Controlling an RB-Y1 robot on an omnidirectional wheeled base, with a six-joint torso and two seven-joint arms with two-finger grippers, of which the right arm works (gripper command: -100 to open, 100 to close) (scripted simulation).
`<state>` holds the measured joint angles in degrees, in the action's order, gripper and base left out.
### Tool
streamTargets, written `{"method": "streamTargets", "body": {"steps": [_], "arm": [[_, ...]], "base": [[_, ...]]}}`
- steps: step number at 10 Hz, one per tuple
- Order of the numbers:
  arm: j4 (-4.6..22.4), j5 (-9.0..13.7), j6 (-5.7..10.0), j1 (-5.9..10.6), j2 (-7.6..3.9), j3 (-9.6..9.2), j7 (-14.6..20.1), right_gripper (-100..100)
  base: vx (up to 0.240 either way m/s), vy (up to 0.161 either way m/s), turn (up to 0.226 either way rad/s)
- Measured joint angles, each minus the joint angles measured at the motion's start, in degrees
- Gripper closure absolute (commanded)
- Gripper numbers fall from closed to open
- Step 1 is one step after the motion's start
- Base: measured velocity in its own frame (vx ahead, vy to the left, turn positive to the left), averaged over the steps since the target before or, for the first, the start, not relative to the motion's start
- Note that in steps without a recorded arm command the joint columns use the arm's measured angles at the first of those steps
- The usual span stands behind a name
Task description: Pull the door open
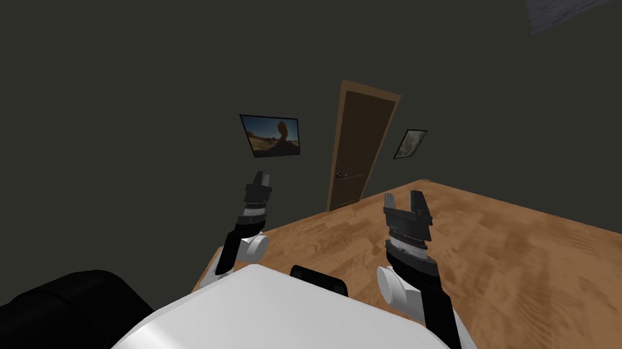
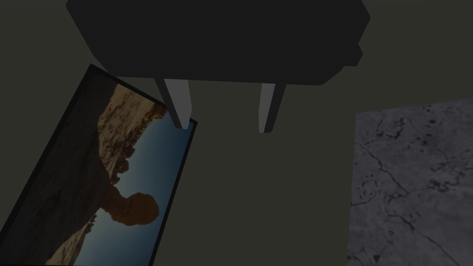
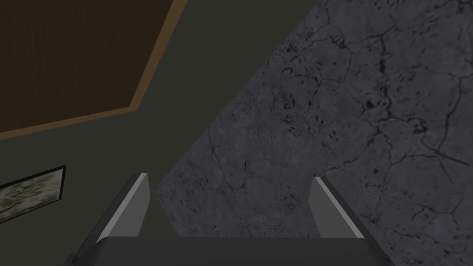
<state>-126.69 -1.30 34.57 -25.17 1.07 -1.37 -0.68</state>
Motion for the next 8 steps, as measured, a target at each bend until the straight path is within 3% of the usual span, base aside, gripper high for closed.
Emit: {"method": "streamTargets", "body": {"steps": [4, 8], "arm": [[4.39, 0.21, -0.11, 2.42, -1.28, 0.19, 0.45, -100], [10.55, 0.43, 1.13, 4.75, -2.68, 0.16, 0.99, -100]], "base": [[0.068, -0.043, 0.063], [0.083, -0.057, 0.074]]}}
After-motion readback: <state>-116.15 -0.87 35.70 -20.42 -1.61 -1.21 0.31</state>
